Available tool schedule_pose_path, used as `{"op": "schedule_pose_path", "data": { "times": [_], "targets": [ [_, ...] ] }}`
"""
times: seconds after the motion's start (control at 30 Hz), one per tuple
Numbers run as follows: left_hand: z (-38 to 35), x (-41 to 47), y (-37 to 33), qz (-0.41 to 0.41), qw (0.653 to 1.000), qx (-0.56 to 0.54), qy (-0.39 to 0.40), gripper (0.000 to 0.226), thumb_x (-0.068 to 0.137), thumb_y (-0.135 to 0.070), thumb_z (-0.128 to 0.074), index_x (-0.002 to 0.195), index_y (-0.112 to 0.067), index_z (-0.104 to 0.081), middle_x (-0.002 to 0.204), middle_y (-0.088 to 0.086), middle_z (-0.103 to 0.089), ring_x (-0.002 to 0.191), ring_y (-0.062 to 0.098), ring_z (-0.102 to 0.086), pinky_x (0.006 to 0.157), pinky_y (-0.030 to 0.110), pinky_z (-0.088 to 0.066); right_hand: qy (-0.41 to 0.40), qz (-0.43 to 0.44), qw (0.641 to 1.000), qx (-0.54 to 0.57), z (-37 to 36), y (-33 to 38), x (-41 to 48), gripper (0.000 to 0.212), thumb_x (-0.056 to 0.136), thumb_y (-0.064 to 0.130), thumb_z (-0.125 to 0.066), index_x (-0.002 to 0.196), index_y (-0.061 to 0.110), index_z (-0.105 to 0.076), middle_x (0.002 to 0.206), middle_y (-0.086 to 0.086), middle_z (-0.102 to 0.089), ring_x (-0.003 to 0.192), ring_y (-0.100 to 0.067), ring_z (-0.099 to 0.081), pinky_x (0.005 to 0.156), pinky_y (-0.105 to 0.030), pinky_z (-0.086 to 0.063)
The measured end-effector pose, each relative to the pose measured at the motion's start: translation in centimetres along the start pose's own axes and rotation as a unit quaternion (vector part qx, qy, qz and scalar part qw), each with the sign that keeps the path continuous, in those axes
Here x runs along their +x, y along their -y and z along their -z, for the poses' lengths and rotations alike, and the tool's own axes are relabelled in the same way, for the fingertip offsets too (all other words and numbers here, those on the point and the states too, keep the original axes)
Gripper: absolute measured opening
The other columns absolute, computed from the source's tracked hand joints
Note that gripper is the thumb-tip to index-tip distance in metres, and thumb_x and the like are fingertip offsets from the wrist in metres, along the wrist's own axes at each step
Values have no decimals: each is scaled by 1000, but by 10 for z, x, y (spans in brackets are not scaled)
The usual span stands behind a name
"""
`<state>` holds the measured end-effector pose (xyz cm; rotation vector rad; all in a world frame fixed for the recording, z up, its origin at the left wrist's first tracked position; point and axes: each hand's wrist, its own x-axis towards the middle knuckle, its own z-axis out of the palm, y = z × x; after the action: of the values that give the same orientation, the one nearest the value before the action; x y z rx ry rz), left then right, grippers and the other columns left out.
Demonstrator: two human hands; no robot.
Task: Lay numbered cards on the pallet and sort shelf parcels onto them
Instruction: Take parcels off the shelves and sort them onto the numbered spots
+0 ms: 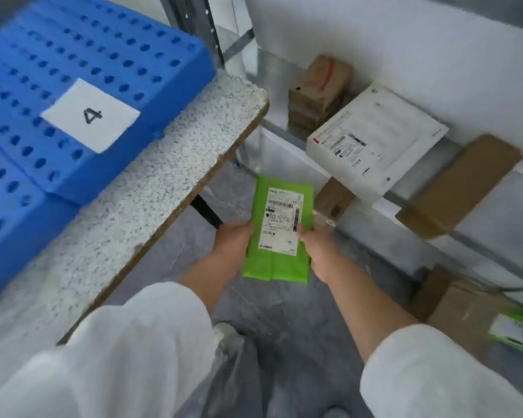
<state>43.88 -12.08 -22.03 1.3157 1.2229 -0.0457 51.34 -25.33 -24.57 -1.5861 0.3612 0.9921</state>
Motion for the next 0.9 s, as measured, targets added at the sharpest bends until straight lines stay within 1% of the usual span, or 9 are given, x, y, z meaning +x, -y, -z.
{"op": "schedule_pose_path", "data": {
  "times": [0.07, 0.17, 0.23, 0.3, 0.37, 0.43, 0.57, 0.77, 0.9],
  "targets": [
    [3, -38, 9, -2, 999, 31, -13, 16, 91, -13, -59, 95, -3, -70, 87, 8, -64, 90, 20, -61, 81, 31, -49, -3, 6, 1000, -16, 10, -7, -31, 32, 101, 14, -47, 132, 8, -52, 131, -15, -59, 116, -31, -59, 95, -41, -48],
    [2, -104, 21, -15, 1000, 12, -5, 19, 92, -4, -56, 95, 12, -67, 58, 0, -63, 55, 6, -59, 54, 13, -44, -11, -4, 1000, -24, 34, -16, -89, 33, 101, 17, -47, 132, 9, -52, 130, -13, -61, 113, -29, -60, 98, -46, -48],
    [0, -149, 14, -20, 1000, 10, 19, 22, 92, -3, -57, 106, 10, -67, 71, 6, -69, 49, 5, -59, 46, 14, -44, -17, -3, 999, -40, 57, -16, -133, 31, 101, 19, -48, 129, 9, -54, 126, -11, -62, 102, -24, -62, 88, -40, -50],
    [1, -190, -1, -31, 999, 2, 41, 24, 92, -5, -58, 112, 5, -68, 95, 16, -70, 69, 17, -64, 64, 24, -55, -5, 3, 998, -61, 78, -8, -174, 29, 100, 21, -49, 127, 11, -56, 120, -9, -65, 94, -22, -62, 77, -36, -50],
    [4, -227, -18, -50, 997, -25, 53, 25, 92, -4, -59, 114, 4, -67, 107, 21, -69, 86, 23, -64, 81, 33, -55, 4, 20, 996, -84, 95, 12, -212, 24, 100, 23, -51, 121, 14, -58, 113, -7, -67, 87, -20, -64, 68, -33, -51],
    [6, -259, -39, -80, 992, -61, 71, 25, 92, -5, -58, 114, 4, -67, 110, 21, -69, 88, 22, -63, 78, 30, -54, 6, 56, 995, -85, 107, 39, -244, 22, 100, 24, -51, 119, 17, -59, 112, -6, -68, 87, -19, -65, 65, -32, -51],
    [23, -313, -82, -149, 979, -118, 75, 26, 93, -8, -59, 116, 1, -68, 111, 14, -70, 99, 23, -67, 91, 32, -54, 14, 125, 988, -88, 106, 97, -299, 29, 98, 28, -54, 125, 19, -58, 119, -1, -67, 105, -24, -64, 93, -46, -51],
    [86, -363, -121, -184, 966, -180, 13, 27, 93, -16, -61, 116, -4, -68, 109, 10, -72, 101, 22, -68, 95, 38, -53, 60, 205, 968, -132, 54, 155, -359, 32, 96, 25, -57, 127, 13, -58, 124, -4, -65, 109, -22, -63, 100, -42, -48],
    [141, -381, -131, -194, 953, -234, -19, 27, 93, -18, -61, 115, -5, -69, 108, 9, -73, 97, 20, -70, 91, 37, -55, 98, 239, 947, -191, -1, 180, -384, 31, 96, 25, -58, 126, 14, -58, 123, -5, -65, 108, -23, -63, 98, -41, -48]
  ]
}}
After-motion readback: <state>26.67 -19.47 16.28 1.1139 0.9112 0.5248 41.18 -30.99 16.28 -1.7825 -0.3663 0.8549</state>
